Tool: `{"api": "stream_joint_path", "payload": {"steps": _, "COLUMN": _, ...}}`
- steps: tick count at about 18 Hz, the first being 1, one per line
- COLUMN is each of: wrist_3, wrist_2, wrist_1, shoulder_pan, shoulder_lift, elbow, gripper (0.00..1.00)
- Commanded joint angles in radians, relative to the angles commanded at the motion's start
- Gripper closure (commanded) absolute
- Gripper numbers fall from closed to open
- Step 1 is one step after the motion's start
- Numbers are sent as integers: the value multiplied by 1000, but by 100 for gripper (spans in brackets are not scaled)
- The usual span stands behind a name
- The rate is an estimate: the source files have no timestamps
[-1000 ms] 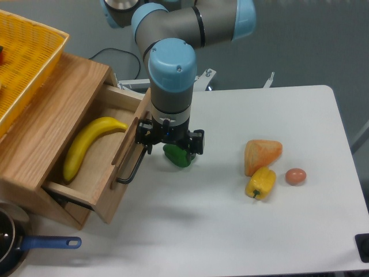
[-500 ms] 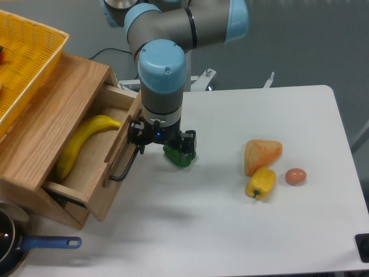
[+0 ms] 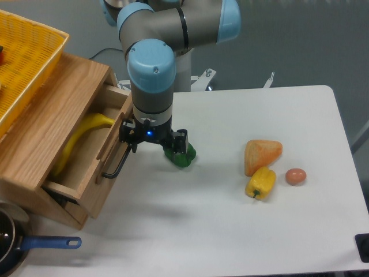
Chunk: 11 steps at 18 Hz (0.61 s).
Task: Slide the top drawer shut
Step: 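Push the drawer front with the gripper into the cabinet, then keep pushing the drawer front until flush with the cabinet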
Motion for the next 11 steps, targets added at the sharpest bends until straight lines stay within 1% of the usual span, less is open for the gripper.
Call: {"api": "stream_joint_path", "payload": {"steps": 11, "wrist_3": -28, "wrist_2": -3, "wrist_1": 2, "shoulder_pan": -23, "shoulder_lift": 8, "elbow": -3, "gripper": 0}}
